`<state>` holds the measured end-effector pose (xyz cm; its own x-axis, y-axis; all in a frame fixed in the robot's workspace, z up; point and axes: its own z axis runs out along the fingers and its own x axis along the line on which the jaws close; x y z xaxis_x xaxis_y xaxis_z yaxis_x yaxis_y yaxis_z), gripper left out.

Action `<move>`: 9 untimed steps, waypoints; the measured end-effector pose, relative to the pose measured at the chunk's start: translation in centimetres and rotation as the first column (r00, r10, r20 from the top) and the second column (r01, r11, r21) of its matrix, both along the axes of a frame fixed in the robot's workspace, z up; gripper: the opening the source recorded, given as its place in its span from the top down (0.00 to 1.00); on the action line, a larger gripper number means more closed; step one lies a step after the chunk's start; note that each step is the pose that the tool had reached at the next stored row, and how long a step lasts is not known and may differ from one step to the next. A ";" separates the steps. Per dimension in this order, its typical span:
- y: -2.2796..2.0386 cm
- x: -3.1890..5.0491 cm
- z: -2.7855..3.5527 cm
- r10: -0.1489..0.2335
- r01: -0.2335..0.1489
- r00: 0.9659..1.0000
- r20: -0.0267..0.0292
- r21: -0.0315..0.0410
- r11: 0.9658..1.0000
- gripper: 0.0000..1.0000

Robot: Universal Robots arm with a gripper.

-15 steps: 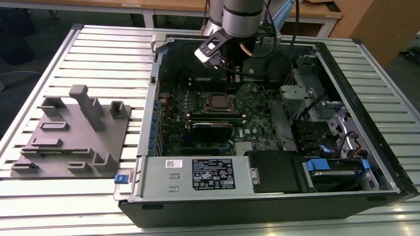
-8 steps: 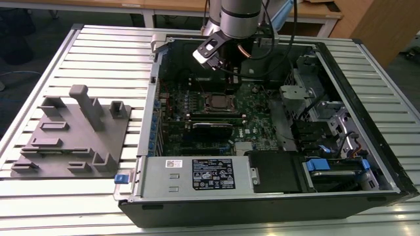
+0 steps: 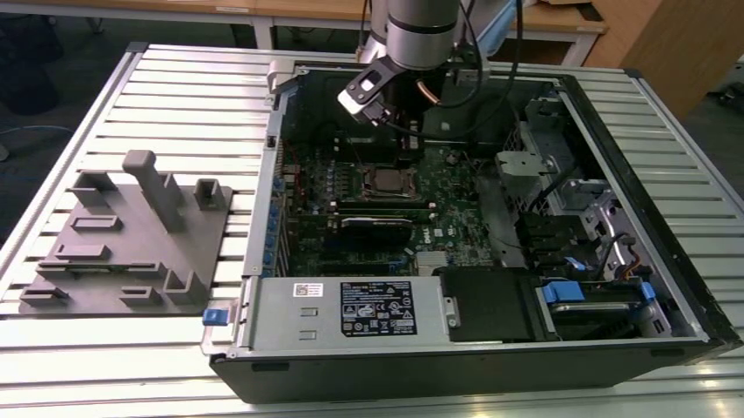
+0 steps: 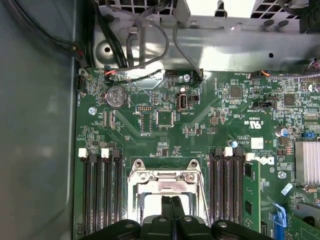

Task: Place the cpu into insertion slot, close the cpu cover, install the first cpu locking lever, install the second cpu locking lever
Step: 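Close the cpu cover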

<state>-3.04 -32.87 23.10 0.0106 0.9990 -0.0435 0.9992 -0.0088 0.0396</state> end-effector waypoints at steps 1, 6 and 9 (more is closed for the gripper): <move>0.00 -0.08 -0.05 0.000 0.000 1.000 0.000 0.000 1.000 0.90; 0.00 -0.63 -0.20 0.000 0.000 1.000 0.000 0.000 1.000 0.90; 0.00 -0.86 -0.26 0.000 0.000 1.000 0.000 0.000 1.000 0.90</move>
